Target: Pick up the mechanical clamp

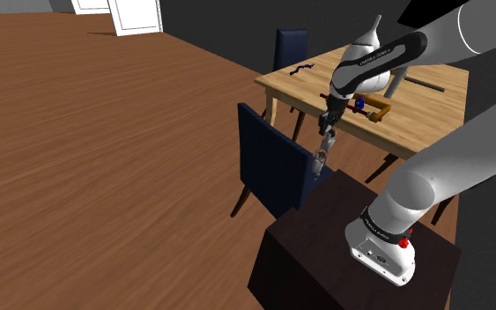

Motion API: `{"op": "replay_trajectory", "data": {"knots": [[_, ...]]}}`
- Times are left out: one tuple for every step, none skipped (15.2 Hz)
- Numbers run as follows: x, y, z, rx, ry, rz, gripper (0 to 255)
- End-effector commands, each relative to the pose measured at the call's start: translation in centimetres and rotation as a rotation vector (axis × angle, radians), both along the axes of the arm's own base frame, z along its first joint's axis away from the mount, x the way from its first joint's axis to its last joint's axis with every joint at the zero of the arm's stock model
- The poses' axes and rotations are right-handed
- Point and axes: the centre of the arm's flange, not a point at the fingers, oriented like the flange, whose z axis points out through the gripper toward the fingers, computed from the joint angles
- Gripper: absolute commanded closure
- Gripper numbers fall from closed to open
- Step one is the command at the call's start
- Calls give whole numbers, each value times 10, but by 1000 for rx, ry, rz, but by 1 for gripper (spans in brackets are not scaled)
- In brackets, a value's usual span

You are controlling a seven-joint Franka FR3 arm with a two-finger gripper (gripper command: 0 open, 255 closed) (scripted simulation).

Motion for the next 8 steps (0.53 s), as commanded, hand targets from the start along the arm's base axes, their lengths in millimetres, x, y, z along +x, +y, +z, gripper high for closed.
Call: {"op": "replay_trajectory", "data": {"knots": [[1,0,11,0,0,0,255],[1,0,16,0,0,0,255],[1,0,22,0,0,0,255],[1,0,27,0,0,0,255],[1,0,32,0,0,0,255],[1,0,38,0,0,0,255],[1,0,43,0,0,0,255],[1,0,48,0,0,0,255]]}}
